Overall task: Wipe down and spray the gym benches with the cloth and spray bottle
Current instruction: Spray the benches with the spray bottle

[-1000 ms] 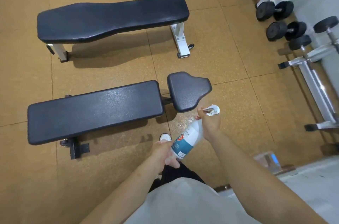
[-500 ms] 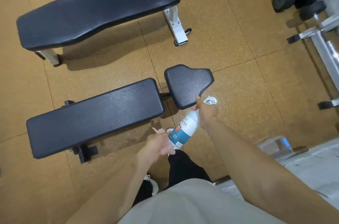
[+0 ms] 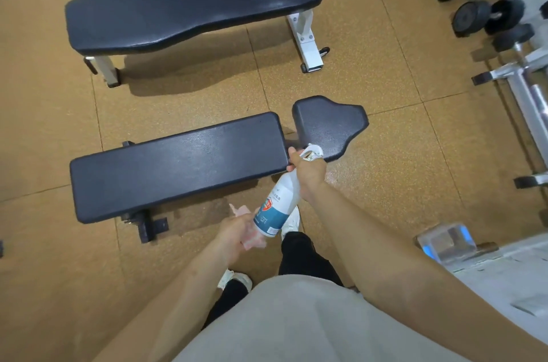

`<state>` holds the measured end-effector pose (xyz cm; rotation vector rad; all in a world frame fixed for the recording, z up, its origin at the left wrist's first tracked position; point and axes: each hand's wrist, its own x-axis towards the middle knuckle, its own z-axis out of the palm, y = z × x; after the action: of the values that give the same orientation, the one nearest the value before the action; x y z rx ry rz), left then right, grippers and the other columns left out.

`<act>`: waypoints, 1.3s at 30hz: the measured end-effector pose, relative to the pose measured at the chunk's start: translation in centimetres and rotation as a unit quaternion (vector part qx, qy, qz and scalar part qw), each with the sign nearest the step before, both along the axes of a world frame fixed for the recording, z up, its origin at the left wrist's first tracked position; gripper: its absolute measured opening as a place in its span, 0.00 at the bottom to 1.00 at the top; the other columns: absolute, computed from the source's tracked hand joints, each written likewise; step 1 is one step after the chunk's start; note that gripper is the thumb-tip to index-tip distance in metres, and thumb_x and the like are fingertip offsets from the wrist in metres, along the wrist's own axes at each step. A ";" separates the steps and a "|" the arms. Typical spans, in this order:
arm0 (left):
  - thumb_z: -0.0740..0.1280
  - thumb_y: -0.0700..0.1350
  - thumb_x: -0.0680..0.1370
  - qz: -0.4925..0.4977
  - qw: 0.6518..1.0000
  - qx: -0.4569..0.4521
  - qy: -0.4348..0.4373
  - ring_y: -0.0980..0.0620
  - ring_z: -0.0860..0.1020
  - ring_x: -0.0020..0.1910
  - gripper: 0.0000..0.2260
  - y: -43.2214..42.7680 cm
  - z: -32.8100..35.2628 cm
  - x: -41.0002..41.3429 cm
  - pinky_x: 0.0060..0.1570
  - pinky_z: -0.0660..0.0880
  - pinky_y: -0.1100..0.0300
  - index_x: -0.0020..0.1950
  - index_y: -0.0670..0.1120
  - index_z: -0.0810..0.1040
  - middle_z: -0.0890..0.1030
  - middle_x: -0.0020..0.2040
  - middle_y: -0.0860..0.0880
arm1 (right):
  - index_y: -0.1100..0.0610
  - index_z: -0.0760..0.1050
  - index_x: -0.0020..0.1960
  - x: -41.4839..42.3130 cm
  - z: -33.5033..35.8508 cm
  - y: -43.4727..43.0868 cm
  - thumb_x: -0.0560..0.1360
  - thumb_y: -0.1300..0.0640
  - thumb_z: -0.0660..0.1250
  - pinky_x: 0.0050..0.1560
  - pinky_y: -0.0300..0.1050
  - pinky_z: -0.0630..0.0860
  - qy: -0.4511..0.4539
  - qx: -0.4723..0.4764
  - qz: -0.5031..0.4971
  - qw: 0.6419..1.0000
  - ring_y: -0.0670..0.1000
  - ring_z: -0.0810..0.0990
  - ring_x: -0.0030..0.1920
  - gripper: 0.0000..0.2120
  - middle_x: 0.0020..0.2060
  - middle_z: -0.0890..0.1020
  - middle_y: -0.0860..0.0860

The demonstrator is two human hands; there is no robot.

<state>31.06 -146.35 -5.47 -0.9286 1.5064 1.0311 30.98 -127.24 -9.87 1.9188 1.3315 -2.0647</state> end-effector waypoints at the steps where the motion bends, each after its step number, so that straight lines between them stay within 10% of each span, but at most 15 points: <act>1: 0.70 0.46 0.82 0.009 1.000 0.004 -0.001 0.40 0.86 0.48 0.09 -1.7 0.5 0.0 0.53 0.84 0.44 0.57 0.43 0.77 0.82 0.47 0.42 | 0.57 0.77 0.54 -0.2 0.3 -1.8 0.72 0.48 0.78 0.50 0.53 0.82 -0.018 0.004 0.013 1.000 0.52 0.83 0.39 0.18 0.41 0.85 0.54; 4: 0.66 0.46 0.84 0.029 0.999 0.016 -0.015 0.42 0.83 0.48 0.09 -6.6 1.8 0.6 0.59 0.81 0.47 0.48 0.42 0.75 0.80 0.44 0.43 | 0.52 0.76 0.54 -0.5 0.9 -6.9 0.72 0.47 0.78 0.55 0.55 0.82 -0.024 0.019 0.036 0.999 0.53 0.85 0.45 0.17 0.45 0.85 0.53; 14: 0.63 0.45 0.86 0.082 0.993 0.083 -0.011 0.36 0.78 0.67 0.15 -18.7 4.0 2.3 0.68 0.73 0.40 0.70 0.40 0.71 0.79 0.64 0.39 | 0.55 0.77 0.55 -0.1 3.8 -18.4 0.73 0.45 0.77 0.57 0.56 0.81 -0.001 0.054 0.059 0.997 0.53 0.83 0.46 0.18 0.41 0.84 0.51; 23: 0.60 0.43 0.85 0.125 0.987 0.093 0.031 0.37 0.84 0.50 0.06 -25.2 2.8 2.3 0.41 0.83 0.46 0.54 0.43 0.75 0.81 0.59 0.38 | 0.52 0.78 0.60 -2.1 4.2 -25.1 0.71 0.42 0.77 0.58 0.58 0.82 0.006 0.066 0.096 0.993 0.51 0.85 0.48 0.22 0.46 0.86 0.49; 29: 0.64 0.44 0.84 0.157 0.986 0.058 0.015 0.38 0.82 0.59 0.11 -28.3 2.9 0.3 0.40 0.83 0.52 0.66 0.44 0.75 0.81 0.63 0.40 | 0.49 0.79 0.56 -4.0 3.0 -27.7 0.72 0.48 0.78 0.56 0.56 0.82 0.011 0.037 0.082 0.996 0.48 0.86 0.47 0.15 0.49 0.85 0.48; 36: 0.65 0.42 0.83 0.178 0.983 0.023 0.042 0.37 0.78 0.66 0.17 -30.8 3.4 -4.6 0.65 0.77 0.46 0.71 0.40 0.73 0.79 0.67 0.37 | 0.56 0.77 0.50 -9.4 1.1 -30.9 0.74 0.47 0.76 0.56 0.54 0.82 -0.024 0.007 0.060 0.998 0.50 0.86 0.45 0.14 0.39 0.86 0.50; 39: 0.64 0.43 0.84 0.212 0.977 0.027 0.025 0.44 0.80 0.58 0.14 -31.5 3.2 -8.0 0.54 0.79 0.53 0.69 0.41 0.72 0.79 0.61 0.41 | 0.57 0.77 0.48 -11.3 0.1 -31.5 0.75 0.48 0.75 0.59 0.55 0.81 -0.040 -0.022 0.032 0.998 0.53 0.86 0.49 0.13 0.40 0.86 0.52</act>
<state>23.07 -177.81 -2.28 -1.2244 1.3424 1.4003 19.64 -158.78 -9.81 1.8932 1.3017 -1.9483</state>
